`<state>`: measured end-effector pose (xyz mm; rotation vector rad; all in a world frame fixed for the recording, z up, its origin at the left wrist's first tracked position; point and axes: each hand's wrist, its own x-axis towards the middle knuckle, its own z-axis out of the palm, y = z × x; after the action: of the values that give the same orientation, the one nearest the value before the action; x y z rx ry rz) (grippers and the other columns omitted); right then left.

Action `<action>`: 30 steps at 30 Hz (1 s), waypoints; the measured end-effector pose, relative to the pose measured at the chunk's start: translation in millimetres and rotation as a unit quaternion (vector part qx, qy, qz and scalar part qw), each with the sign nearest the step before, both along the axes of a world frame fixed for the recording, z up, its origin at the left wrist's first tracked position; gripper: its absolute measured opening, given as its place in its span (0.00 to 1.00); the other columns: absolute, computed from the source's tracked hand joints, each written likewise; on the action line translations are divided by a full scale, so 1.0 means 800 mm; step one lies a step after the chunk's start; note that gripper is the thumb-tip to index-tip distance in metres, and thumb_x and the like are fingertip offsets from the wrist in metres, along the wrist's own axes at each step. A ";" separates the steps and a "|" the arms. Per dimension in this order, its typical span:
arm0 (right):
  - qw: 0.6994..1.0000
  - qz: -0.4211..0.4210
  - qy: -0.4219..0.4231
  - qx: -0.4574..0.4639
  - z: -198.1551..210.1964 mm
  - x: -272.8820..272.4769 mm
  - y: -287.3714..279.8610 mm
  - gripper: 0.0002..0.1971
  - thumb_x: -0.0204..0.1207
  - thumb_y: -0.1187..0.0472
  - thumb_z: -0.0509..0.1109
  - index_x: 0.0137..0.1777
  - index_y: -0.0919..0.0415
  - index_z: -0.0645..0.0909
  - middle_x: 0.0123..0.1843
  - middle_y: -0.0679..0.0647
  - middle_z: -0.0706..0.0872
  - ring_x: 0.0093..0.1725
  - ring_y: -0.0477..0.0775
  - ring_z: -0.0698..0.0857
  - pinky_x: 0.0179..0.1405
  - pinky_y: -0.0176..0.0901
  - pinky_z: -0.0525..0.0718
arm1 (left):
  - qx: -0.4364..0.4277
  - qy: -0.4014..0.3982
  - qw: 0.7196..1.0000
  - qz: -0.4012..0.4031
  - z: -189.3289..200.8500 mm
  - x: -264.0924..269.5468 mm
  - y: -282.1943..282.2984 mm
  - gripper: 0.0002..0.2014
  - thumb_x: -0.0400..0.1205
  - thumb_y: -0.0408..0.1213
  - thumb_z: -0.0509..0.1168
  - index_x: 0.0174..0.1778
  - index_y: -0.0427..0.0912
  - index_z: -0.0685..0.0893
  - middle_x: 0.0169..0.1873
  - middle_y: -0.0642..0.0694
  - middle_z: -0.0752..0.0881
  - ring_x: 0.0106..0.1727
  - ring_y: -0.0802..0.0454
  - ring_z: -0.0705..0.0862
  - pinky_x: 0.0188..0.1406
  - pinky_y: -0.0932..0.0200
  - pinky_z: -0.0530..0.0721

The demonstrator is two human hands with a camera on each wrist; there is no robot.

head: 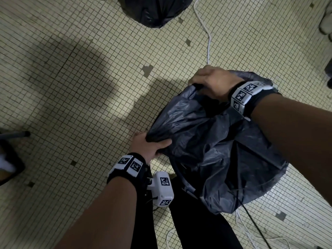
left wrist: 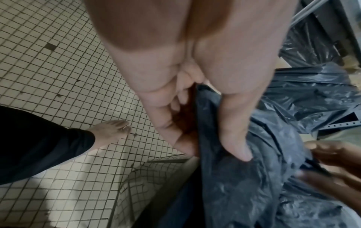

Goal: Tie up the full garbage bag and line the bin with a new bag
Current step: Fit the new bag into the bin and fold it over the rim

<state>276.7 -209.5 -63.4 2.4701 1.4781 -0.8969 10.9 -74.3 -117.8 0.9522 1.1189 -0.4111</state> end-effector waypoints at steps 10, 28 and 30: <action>0.991 -0.074 -0.031 -0.108 0.016 0.019 -0.002 0.15 0.82 0.59 0.60 0.66 0.51 0.80 0.56 0.57 0.85 0.56 0.64 0.84 0.54 0.61 0.87 | 0.093 0.022 0.995 -0.029 -0.018 -0.031 0.033 0.15 0.75 0.25 0.78 0.56 0.38 0.87 0.52 0.38 0.91 0.54 0.40 0.91 0.38 0.56 0.91; 0.995 -0.016 -0.030 -0.097 0.001 0.019 0.007 0.14 0.83 0.66 0.64 0.65 0.54 0.81 0.55 0.59 0.85 0.56 0.64 0.85 0.54 0.60 0.88 | -0.048 -0.045 0.996 0.055 -0.014 -0.073 -0.022 0.15 0.70 0.26 0.78 0.52 0.34 0.88 0.50 0.38 0.93 0.51 0.37 0.92 0.40 0.53 0.90; 0.993 -0.047 -0.035 -0.105 0.001 0.024 0.003 0.11 0.82 0.64 0.65 0.61 0.55 0.82 0.52 0.59 0.84 0.53 0.64 0.85 0.53 0.61 0.88 | 0.006 -0.020 0.999 0.025 -0.025 -0.088 -0.012 0.09 0.76 0.23 0.75 0.49 0.39 0.88 0.41 0.46 0.93 0.49 0.42 0.90 0.37 0.57 0.89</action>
<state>296.0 -207.0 -62.7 2.4057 1.1885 -0.9201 -59.8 -83.6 -137.7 0.9375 1.1077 -0.3440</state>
